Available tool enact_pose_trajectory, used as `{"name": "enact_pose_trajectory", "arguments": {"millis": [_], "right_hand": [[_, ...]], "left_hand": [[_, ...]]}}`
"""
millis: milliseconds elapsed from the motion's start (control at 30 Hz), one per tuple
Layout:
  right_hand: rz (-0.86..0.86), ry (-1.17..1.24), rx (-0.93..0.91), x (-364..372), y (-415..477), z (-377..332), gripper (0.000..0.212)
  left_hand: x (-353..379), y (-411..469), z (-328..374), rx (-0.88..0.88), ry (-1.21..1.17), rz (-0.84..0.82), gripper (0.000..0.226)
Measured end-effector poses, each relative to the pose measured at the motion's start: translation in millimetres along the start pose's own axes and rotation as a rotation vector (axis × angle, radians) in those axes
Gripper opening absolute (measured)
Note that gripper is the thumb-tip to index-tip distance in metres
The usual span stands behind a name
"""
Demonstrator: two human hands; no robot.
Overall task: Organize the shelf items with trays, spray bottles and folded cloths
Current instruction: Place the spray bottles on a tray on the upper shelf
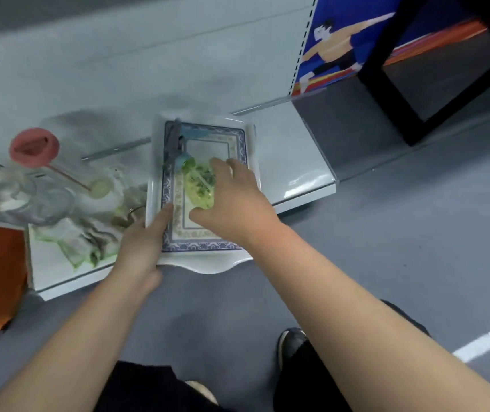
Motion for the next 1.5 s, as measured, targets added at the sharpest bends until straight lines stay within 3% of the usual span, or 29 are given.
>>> {"name": "enact_pose_trajectory", "arguments": {"millis": [100, 200, 467, 633, 833, 1000, 1300, 1500], "right_hand": [[0.093, -0.087, 0.108, -44.2, -42.7, -3.0, 0.087], [0.084, 0.003, 0.172, -87.5, -97.9, -18.1, 0.081], [0.021, 0.095, 0.338, -202.6, -244.1, -86.6, 0.091], [0.023, 0.179, 0.348, -270.4, -299.2, -138.8, 0.09], [0.062, 0.242, 0.255, -358.9, -334.1, -211.7, 0.091], [-0.012, 0.277, 0.145, -411.4, -346.9, -262.0, 0.087], [-0.199, 0.208, -0.117, -465.8, -354.0, -322.8, 0.092], [-0.18, 0.145, -0.241, -496.0, -354.8, -353.0, 0.092]], "left_hand": [[6.0, -51.9, 11.2, -0.038, 0.039, -0.011, 0.02], [9.4, -116.7, 39.2, -0.076, 0.093, -0.061, 0.028], [15.6, -287.4, 142.9, -0.11, 0.155, -0.163, 0.013], [-0.2, -366.9, 194.0, -0.203, 0.116, -0.106, 0.033], [-17.1, -438.4, 279.2, -0.116, 0.086, -0.066, 0.042], [-24.6, -475.2, 328.2, -0.052, 0.058, -0.07, 0.01], [-20.2, -545.3, 377.1, 0.029, -0.077, 0.006, 0.018], [-20.7, -576.0, 416.9, 0.118, -0.179, 0.085, 0.012]]}}
Point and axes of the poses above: each hand's wrist, its own y-axis towards the middle knuckle, its own x-axis out of the palm, z = x × y, the point moved 9 cm from there along y, towards the middle knuckle, and after that the axes turned 2 degrees about -x, right-handed, at the moved point
